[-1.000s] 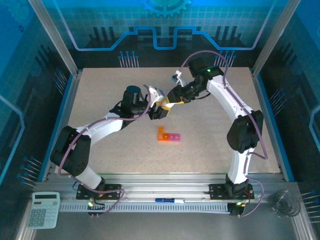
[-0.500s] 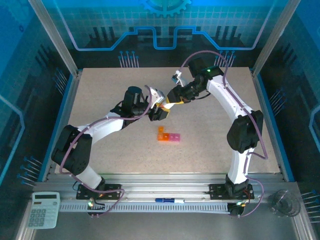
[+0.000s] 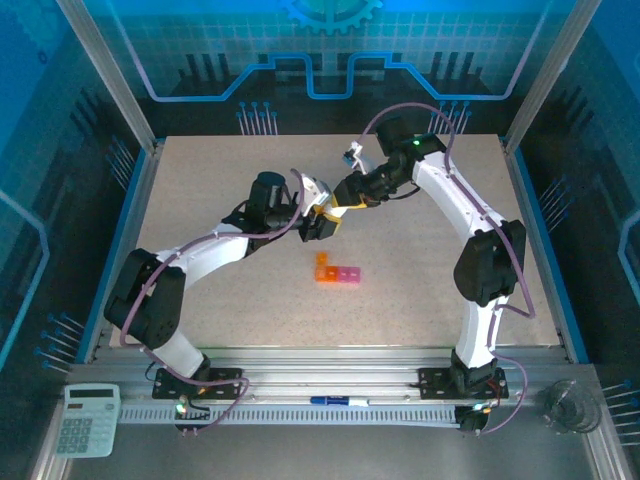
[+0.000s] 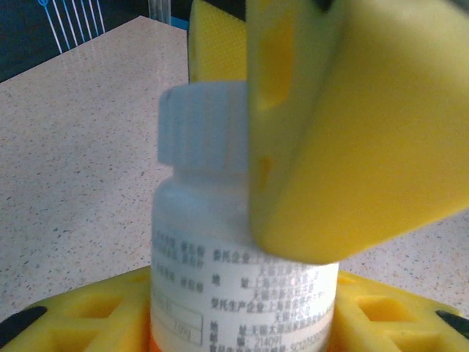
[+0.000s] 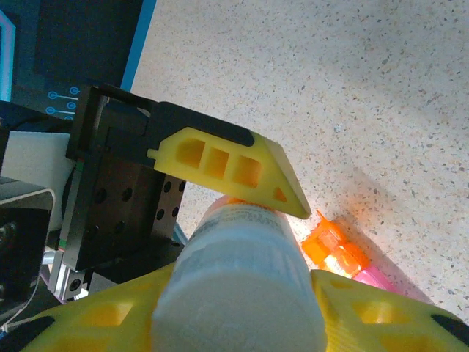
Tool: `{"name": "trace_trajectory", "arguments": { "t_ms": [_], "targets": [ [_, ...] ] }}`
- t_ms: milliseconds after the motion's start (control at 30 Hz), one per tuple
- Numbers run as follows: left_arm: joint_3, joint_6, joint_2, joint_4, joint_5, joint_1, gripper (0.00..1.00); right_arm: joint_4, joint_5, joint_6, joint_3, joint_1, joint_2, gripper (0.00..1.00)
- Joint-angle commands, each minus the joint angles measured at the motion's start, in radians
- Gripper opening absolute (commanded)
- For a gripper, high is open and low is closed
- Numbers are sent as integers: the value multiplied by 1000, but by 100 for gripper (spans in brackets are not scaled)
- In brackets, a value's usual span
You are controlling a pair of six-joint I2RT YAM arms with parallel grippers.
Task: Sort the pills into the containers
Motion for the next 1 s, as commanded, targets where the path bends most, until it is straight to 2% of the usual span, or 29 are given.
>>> {"name": "trace_trajectory", "arguments": {
  "t_ms": [0,267,333,367,433,500,600,767,967],
  "targets": [
    [36,-6,17,-6,19,-5,48,-8,-46,13,-5,13,-32,49],
    [46,-21,22,-17,15,-6,29,-6,-42,14,-5,12,-34,49],
    [47,-27,20,-18,13,-5,28,0,-38,20,-11,10,-37,48],
    [48,-28,20,-15,9,-6,31,9,-37,26,-15,9,-40,48],
    [49,-40,18,-11,1,-6,44,38,-46,46,-35,3,-51,48],
    [49,-43,18,-11,0,-6,53,66,-61,64,-53,-7,-63,47],
    [53,-45,24,-19,2,-6,60,91,-80,82,-70,-14,-74,47],
    [60,-48,34,-25,3,-6,63,92,-84,83,-74,-14,-78,46],
    [60,-48,35,-28,10,-6,54,93,-82,84,-78,-16,-81,46]
  ]
}}
